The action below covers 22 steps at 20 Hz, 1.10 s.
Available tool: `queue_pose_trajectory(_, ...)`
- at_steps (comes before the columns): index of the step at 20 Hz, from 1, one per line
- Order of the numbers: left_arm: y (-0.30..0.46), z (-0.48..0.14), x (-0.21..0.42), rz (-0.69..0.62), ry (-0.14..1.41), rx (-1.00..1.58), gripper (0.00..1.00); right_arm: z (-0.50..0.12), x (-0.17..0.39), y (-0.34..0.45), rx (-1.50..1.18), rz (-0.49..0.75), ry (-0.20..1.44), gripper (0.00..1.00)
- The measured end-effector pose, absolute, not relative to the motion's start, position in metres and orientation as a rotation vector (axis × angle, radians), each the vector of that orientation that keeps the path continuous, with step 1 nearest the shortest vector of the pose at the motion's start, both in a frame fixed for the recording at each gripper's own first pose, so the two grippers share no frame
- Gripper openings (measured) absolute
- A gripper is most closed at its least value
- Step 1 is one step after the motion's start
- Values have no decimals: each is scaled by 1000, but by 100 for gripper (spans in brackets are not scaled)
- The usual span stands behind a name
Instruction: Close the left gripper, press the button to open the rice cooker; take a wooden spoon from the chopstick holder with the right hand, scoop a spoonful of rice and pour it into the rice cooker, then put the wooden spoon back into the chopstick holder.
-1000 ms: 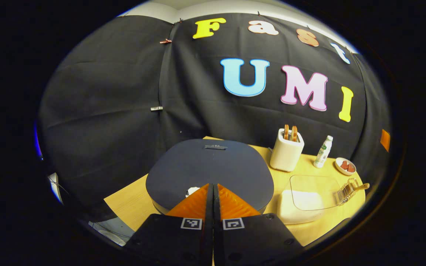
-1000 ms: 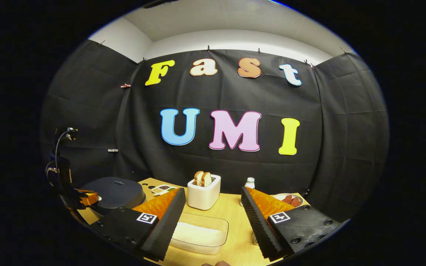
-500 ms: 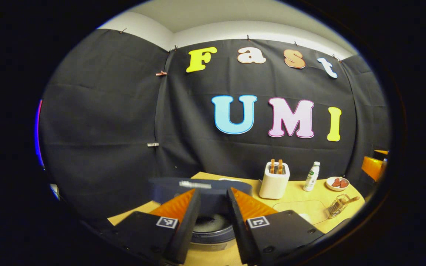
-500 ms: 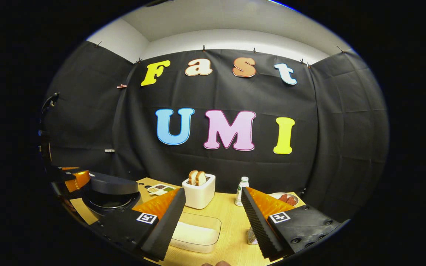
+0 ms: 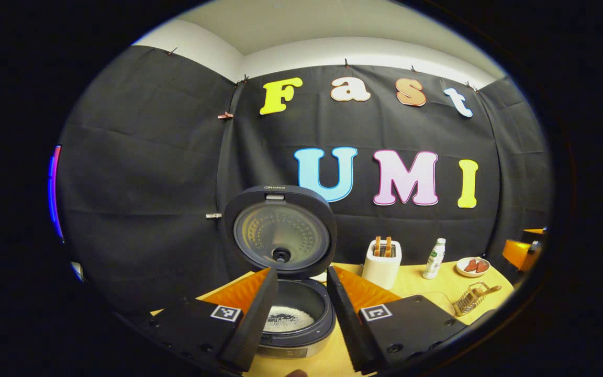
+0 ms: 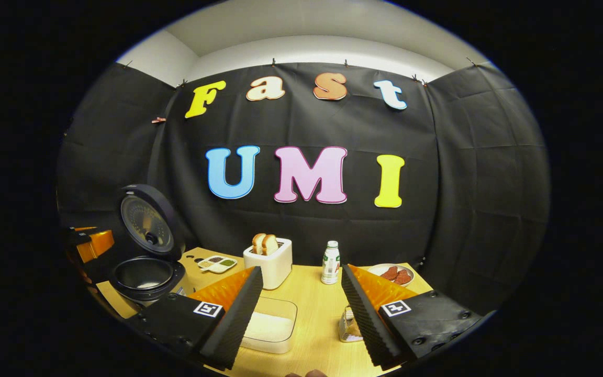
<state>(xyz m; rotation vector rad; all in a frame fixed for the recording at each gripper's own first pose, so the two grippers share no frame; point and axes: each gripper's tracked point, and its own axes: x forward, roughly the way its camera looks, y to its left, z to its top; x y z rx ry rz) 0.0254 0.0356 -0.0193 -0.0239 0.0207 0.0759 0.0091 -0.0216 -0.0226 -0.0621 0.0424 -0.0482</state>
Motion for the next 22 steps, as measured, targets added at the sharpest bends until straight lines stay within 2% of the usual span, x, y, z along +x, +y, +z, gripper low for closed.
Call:
queue_pose_trajectory(2, 32, -15, 24, 76, 13, -8, 78, -32, 11, -34, -61, -65, 56, 94)
queue_pose_trajectory(6, 25, -14, 19, 82, 22, -10, 86, -69, 13, -70, -80, -105, 105, 94)
queue_pose_trajectory(13, 7, -10, 10, 95, 31, 8, 86, -151, 22, -105, -129, -95, 192, 94)
queue_pose_trajectory(18, 0, -2, 8, 90, 32, 58, 85, -185, 44, -114, -198, -89, 201, 94)
queue_pose_trajectory(22, -3, -3, 6, 83, 52, 83, 85, -200, 58, -111, -210, -81, 206, 89)
